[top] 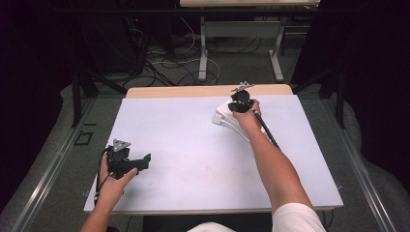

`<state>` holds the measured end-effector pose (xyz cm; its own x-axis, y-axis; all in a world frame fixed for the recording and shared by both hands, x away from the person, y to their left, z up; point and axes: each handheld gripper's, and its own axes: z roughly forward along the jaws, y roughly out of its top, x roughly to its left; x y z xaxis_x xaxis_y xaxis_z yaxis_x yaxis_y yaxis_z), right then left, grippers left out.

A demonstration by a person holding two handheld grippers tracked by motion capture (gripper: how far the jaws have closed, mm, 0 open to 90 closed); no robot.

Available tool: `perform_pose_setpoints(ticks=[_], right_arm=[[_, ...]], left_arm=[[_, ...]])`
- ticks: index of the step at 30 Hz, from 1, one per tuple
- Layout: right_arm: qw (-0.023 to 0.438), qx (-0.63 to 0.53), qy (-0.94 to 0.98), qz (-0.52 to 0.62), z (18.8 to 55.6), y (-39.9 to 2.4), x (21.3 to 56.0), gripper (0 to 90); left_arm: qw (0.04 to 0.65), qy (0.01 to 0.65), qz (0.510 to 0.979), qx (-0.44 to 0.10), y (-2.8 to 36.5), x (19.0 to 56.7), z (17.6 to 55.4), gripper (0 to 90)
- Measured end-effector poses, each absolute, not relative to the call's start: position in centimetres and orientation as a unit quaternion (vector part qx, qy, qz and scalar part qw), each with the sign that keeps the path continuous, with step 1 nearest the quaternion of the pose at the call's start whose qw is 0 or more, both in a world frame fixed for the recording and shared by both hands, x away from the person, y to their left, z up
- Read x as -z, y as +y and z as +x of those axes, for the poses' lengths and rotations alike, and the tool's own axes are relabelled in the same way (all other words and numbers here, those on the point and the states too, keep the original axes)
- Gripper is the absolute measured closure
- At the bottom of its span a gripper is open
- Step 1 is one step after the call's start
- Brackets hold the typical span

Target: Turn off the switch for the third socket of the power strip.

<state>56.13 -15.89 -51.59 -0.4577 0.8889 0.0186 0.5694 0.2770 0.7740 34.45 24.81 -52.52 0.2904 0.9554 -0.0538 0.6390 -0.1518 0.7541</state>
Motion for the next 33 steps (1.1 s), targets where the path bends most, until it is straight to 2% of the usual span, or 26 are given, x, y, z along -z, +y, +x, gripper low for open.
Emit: perform_pose_setpoints(ticks=[5, 33], right_arm=[[0.212, -0.381, 0.762, 0.479, 56.3, -15.9, 51.8, 90.0], [0.200, -0.383, 0.767, 0.475, 56.8, -14.7, 54.0, 90.0]], left_arm=[[0.347, 0.553, 0.723, -0.227, 25.0, 52.5, 34.5, 2.3], [0.345, 0.554, 0.723, -0.225, 25.1, 52.7, 34.5, 2.3]])
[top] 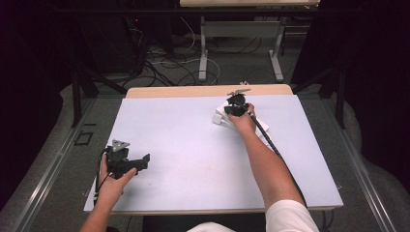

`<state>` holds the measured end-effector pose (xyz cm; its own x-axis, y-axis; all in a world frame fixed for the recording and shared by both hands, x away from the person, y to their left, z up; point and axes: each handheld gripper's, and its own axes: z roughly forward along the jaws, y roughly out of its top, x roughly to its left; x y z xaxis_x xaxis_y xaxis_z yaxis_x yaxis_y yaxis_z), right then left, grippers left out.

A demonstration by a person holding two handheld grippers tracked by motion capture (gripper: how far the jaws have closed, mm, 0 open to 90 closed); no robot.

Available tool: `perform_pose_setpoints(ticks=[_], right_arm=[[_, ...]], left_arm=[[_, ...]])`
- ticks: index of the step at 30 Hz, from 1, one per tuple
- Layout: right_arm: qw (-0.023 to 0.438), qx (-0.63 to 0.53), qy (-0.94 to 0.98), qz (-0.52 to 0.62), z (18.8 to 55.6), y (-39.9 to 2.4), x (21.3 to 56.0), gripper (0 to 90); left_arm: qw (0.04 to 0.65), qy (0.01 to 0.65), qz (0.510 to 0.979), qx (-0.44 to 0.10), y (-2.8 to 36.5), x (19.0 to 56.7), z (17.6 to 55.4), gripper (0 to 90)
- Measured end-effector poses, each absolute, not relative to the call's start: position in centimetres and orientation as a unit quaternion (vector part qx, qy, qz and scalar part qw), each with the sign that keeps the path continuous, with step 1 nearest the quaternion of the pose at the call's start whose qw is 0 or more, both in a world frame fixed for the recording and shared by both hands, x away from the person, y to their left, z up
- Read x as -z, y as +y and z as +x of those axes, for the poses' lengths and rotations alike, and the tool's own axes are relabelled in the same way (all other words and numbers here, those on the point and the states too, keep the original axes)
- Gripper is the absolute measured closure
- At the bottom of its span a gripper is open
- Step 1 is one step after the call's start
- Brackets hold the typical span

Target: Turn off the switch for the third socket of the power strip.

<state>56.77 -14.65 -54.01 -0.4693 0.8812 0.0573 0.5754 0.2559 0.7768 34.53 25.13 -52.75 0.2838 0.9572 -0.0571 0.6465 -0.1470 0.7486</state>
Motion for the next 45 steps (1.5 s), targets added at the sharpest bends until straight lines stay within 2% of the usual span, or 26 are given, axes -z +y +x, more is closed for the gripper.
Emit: perform_pose_setpoints(ticks=[37, 45], right_arm=[[0.192, -0.386, 0.766, 0.477, 56.87, -14.24, 54.22, 90.0], [0.197, -0.385, 0.764, 0.478, 56.84, -14.23, 54.20, 85.6]], left_arm=[[0.343, 0.552, 0.726, -0.225, 24.99, 52.69, 34.52, 2.3], [0.342, 0.552, 0.727, -0.224, 25.04, 52.73, 34.55, 2.3]])
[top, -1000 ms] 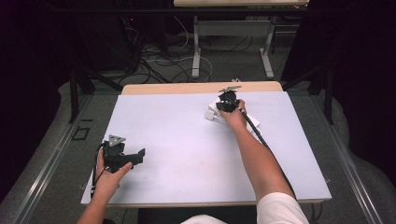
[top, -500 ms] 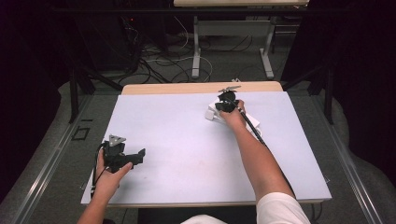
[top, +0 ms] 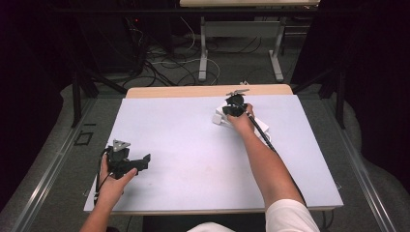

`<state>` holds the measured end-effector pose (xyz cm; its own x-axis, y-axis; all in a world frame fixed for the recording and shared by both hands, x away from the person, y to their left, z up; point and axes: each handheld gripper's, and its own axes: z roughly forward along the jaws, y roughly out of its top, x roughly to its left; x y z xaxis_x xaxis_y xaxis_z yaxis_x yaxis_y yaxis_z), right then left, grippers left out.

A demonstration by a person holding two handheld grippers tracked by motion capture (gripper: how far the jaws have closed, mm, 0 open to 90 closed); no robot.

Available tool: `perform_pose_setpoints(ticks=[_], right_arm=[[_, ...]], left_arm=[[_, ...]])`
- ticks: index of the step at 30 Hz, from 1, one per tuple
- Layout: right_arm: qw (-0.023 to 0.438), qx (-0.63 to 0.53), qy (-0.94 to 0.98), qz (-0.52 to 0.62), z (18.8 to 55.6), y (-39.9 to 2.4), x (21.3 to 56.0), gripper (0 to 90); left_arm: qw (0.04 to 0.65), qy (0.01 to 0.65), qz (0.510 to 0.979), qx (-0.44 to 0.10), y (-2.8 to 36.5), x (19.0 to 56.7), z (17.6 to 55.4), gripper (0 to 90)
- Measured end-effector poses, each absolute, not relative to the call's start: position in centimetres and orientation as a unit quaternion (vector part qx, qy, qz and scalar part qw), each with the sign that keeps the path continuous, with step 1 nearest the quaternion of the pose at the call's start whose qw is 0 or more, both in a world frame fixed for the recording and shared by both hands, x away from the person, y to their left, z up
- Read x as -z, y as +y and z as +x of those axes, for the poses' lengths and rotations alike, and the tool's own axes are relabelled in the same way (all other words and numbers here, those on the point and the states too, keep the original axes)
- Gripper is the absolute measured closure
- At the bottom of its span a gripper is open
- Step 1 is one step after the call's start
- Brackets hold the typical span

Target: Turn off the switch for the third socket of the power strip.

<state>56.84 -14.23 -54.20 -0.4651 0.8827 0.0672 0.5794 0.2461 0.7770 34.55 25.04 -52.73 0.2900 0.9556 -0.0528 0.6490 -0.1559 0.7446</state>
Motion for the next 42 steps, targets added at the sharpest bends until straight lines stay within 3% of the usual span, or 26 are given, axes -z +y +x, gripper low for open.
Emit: perform_pose_setpoints(ticks=[37, 42], right_arm=[[0.210, -0.368, 0.765, 0.484, 56.5, -14.6, 53.3, 46.9], [0.205, -0.374, 0.758, 0.493, 56.4, -14.5, 53.1, 38.1]], left_arm=[[0.342, 0.551, 0.728, -0.223, 24.8, 52.9, 34.7, 2.3], [0.341, 0.549, 0.729, -0.224, 24.8, 52.8, 34.7, 2.3]])
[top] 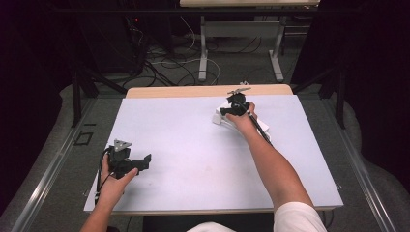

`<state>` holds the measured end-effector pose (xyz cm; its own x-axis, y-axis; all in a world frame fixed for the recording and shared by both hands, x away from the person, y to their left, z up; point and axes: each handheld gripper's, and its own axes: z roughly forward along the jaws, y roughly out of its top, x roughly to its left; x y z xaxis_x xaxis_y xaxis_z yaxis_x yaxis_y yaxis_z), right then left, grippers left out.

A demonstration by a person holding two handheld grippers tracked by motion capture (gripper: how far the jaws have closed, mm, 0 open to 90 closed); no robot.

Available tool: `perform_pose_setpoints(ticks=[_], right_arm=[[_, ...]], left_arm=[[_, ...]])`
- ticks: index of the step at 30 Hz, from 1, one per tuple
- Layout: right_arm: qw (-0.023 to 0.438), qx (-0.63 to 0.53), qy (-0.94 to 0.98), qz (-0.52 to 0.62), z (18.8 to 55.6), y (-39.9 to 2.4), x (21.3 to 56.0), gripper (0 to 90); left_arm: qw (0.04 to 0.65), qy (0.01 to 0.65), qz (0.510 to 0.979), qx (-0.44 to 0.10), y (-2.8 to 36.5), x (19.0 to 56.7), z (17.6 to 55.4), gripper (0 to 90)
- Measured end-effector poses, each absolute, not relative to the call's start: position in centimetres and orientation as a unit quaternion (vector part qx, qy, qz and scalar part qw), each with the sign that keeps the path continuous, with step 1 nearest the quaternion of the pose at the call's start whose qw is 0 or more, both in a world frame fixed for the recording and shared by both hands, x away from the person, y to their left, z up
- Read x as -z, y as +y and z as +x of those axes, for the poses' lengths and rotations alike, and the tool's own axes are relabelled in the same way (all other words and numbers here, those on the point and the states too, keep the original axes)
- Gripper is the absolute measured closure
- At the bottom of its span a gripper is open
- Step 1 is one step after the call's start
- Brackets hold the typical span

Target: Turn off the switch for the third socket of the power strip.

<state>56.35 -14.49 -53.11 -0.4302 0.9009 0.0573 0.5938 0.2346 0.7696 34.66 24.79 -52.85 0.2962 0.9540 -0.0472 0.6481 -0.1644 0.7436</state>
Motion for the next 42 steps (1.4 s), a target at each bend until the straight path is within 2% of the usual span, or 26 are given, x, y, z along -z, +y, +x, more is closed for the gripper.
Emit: perform_pose_setpoints(ticks=[12, 18, 26, 42], right_arm=[[0.209, -0.356, 0.767, 0.491, 56.1, -15.0, 52.5, 16.0], [0.205, -0.352, 0.766, 0.497, 55.7, -15.0, 52.1, 13.8], [0.194, -0.354, 0.768, 0.498, 55.1, -14.9, 51.6, 1.3], [0.206, -0.327, 0.780, 0.492, 54.0, -15.6, 50.3, 0.0]], left_arm=[[0.340, 0.549, 0.730, -0.225, 24.7, 52.9, 34.7, 2.3], [0.341, 0.549, 0.729, -0.225, 24.7, 52.8, 34.6, 2.3], [0.341, 0.547, 0.730, -0.225, 24.6, 52.8, 34.6, 2.3], [0.346, 0.552, 0.724, -0.228, 24.7, 52.6, 34.6, 2.1]])
